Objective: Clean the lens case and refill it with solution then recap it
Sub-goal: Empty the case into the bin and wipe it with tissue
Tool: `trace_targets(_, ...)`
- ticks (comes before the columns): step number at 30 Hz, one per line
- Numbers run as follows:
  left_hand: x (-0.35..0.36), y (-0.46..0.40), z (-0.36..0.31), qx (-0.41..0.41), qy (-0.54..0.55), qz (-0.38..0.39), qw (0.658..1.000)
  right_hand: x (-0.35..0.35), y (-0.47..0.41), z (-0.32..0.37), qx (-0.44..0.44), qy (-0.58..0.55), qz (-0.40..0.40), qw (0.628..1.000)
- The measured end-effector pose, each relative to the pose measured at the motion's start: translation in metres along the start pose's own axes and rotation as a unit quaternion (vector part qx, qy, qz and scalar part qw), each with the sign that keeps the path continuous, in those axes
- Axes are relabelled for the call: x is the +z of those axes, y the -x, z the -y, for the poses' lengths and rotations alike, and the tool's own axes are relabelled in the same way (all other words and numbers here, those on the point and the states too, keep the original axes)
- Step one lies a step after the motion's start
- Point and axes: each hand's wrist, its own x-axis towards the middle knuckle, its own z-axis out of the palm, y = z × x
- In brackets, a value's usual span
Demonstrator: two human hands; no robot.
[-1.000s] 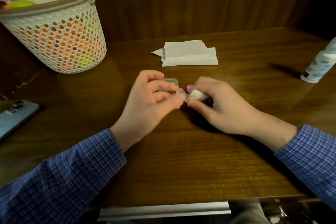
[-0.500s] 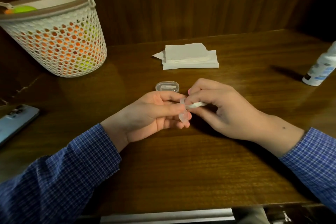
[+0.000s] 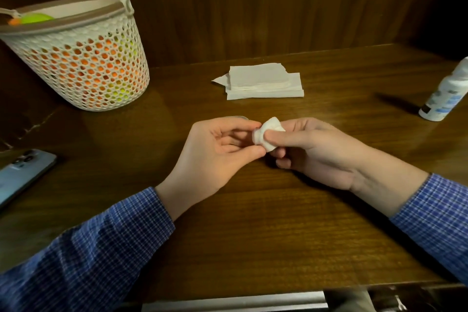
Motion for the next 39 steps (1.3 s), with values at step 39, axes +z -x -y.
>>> trace_targets(39,-0.006,-0.012,0.002,-0.221,0.321,0.071,0.918,0.01,0.005,-0.009,-0.208,0.367,-0.086,0.902)
